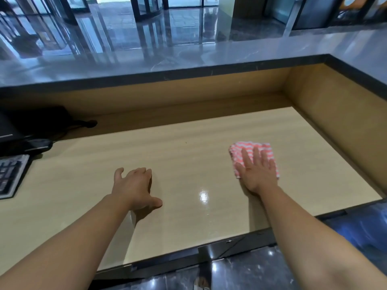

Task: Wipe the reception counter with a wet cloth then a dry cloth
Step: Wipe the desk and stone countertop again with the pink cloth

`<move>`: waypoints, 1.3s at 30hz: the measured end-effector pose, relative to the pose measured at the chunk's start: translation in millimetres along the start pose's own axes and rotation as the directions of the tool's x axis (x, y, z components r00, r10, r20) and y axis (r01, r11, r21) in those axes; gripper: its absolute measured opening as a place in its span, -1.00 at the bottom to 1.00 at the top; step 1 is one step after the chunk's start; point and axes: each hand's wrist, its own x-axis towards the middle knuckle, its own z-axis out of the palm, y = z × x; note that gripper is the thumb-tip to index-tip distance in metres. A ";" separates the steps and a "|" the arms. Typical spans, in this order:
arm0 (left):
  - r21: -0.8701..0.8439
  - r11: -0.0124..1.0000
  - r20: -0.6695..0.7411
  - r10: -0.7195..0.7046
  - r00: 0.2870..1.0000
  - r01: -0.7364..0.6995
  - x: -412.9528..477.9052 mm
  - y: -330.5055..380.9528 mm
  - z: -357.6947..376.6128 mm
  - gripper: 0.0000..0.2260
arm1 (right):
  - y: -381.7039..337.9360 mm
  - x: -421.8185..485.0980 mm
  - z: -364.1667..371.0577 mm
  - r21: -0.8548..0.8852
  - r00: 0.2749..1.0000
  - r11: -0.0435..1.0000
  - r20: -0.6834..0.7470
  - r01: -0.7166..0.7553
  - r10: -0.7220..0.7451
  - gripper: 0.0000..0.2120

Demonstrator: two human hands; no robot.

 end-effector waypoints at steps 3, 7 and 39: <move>-0.034 0.999 0.025 -0.010 1.000 0.011 11.8 -7.5 -1.4 -0.18 | 20.1 8.8 -4.8 0.003 0.997 0.997 0.014 -0.071 0.071 -0.43; -0.071 0.997 0.042 -0.015 0.999 0.018 20.7 -18.7 3.0 -0.16 | 5.1 12.0 -3.8 0.035 0.983 0.983 0.043 -0.182 0.180 -0.42; 0.048 0.999 0.069 -0.016 0.997 0.013 30.5 -22.2 0.9 -0.16 | -73.3 61.3 -8.9 0.058 0.978 0.977 0.054 -0.203 0.200 -0.41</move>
